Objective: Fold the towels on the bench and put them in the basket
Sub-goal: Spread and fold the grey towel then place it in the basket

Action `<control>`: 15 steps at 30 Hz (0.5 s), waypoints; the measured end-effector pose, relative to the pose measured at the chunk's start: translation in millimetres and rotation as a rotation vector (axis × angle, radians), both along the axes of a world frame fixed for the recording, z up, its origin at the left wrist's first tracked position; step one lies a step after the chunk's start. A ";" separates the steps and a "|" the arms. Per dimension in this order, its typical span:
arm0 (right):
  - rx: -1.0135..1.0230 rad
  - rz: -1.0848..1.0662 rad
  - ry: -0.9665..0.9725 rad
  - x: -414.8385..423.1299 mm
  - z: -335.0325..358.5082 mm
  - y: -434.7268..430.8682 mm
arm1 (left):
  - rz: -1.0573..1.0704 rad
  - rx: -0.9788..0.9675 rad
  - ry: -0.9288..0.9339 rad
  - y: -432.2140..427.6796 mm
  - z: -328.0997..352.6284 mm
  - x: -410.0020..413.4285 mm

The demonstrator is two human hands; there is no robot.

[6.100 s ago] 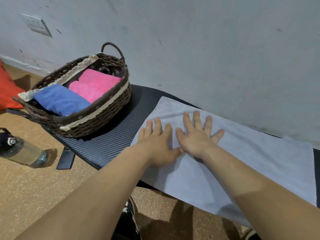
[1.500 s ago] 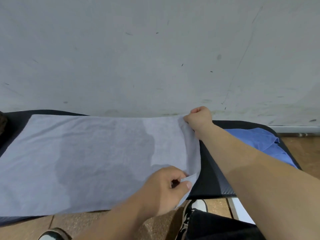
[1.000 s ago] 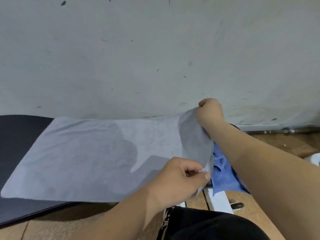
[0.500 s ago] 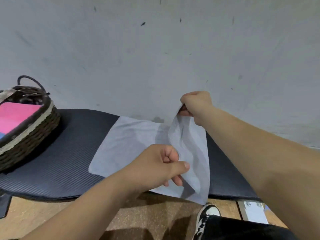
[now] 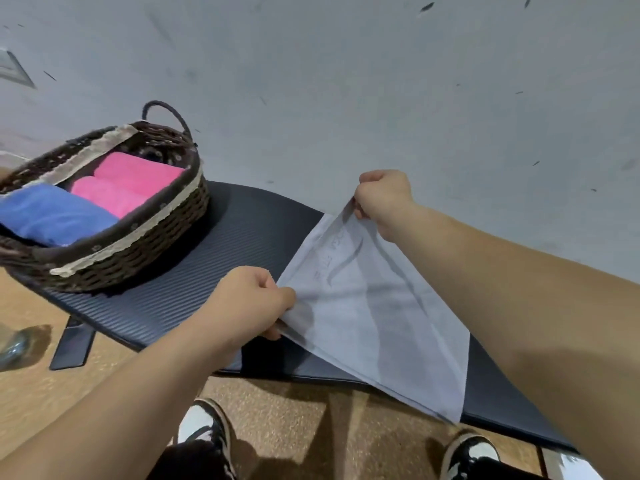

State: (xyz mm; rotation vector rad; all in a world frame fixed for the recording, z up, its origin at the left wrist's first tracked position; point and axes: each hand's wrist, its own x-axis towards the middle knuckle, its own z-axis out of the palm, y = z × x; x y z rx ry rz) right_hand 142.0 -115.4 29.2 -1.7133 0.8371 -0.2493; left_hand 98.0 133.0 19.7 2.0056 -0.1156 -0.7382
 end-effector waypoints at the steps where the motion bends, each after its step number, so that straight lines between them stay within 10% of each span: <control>1: -0.001 -0.010 0.005 1.9 -6.1 2.9 | 0.002 0.023 0.000 1.4 -2.6 2.8; 15: 0.069 0.055 0.029 12.9 -32.3 6.7 | -0.003 0.200 -0.096 24.0 -23.4 16.9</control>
